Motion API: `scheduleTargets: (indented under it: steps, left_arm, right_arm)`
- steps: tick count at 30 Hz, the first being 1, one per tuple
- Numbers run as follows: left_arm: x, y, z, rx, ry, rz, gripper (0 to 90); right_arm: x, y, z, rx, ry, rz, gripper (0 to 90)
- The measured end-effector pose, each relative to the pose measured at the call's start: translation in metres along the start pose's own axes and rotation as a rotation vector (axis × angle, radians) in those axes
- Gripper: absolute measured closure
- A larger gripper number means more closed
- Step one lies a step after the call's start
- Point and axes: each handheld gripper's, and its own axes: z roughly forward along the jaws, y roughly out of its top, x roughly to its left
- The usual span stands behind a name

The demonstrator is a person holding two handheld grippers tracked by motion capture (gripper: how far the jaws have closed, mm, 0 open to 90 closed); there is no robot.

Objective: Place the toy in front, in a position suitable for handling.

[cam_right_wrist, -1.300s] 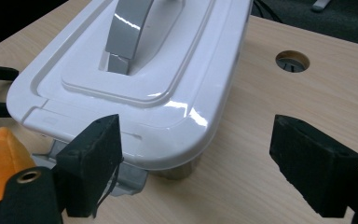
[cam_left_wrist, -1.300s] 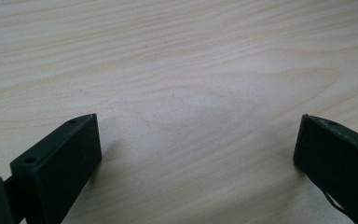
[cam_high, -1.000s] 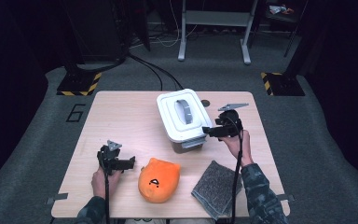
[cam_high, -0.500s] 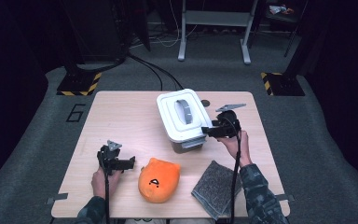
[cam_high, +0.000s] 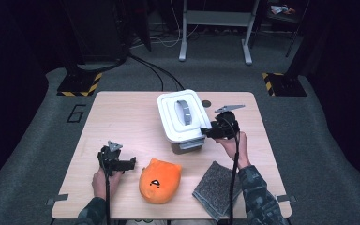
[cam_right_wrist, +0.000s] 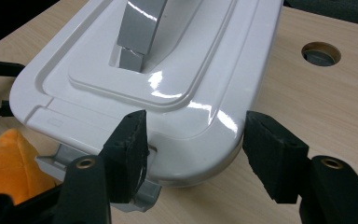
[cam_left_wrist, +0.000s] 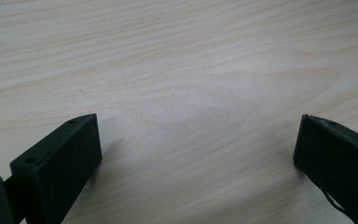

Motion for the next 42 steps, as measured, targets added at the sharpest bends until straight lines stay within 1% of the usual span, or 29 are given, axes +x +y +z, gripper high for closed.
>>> scheduleTargets:
  steps: [9, 15, 16, 17, 18, 21, 22, 26, 31, 32, 33, 34, 36, 37, 42]
  left_arm:
    - [0.000, 0.000, 0.000, 0.001, 0.000, 0.000, 0.4]
    - [0.000, 0.000, 0.000, 0.000, 0.000, 0.000, 0.4]
    - [0.000, 0.000, 0.000, 0.000, 0.000, 0.000, 0.4]
    - [0.000, 0.000, 0.000, 0.001, 0.000, 0.000, 0.4]
    - [0.000, 0.000, 0.000, 0.000, 0.000, 0.000, 0.4]
    - [0.000, 0.000, 0.000, 0.000, 0.000, 0.000, 0.4]
    - [0.000, 0.000, 0.000, 0.001, 0.000, 0.000, 0.4]
    - [0.000, 0.000, 0.000, 0.001, 0.000, 0.001, 0.4]
    - [0.000, 0.000, 0.000, 0.000, 0.000, 0.000, 0.4]
    - [0.000, 0.000, 0.000, 0.001, 0.000, 0.000, 0.4]
    - [0.000, 0.000, 0.000, 0.001, 0.000, 0.000, 0.4]
    - [0.000, 0.000, 0.000, 0.000, 0.000, 0.000, 0.4]
    - [0.000, 0.000, 0.000, 0.001, -0.001, 0.001, 0.4]
    - [0.000, 0.000, 0.000, 0.000, 0.000, 0.000, 0.4]
    - [0.000, 0.000, 0.000, 0.000, 0.000, 0.000, 0.4]
  right_arm:
    - [0.009, 0.003, 0.006, 0.004, 0.000, -0.006, 38.3]
    - [0.017, 0.007, 0.013, -0.004, -0.001, -0.003, 37.2]
    - [0.018, 0.007, 0.013, 0.002, -0.004, -0.001, 37.0]
    - [0.018, 0.008, 0.012, 0.005, -0.007, -0.018, 33.8]
    - [0.019, 0.008, 0.011, -0.001, 0.003, -0.025, 31.7]
    - [0.020, 0.007, 0.006, -0.009, 0.015, -0.040, 28.0]
    - [0.020, 0.006, 0.003, -0.003, 0.020, -0.058, 26.0]
    - [0.020, 0.005, 0.002, 0.011, 0.019, -0.067, 26.1]
    - [0.020, 0.002, 0.006, 0.034, 0.031, -0.072, 33.0]
    - [0.021, 0.001, 0.008, 0.035, 0.020, -0.081, 34.1]
    - [0.021, 0.001, 0.008, 0.035, 0.020, -0.081, 34.1]
    - [0.021, 0.000, 0.008, 0.026, 0.030, -0.078, 35.9]
    - [0.021, 0.000, 0.008, 0.024, 0.031, -0.078, 36.3]
    - [0.022, 0.000, 0.008, 0.026, 0.032, -0.071, 36.4]
    - [0.025, 0.001, 0.009, 0.024, 0.034, -0.074, 36.5]
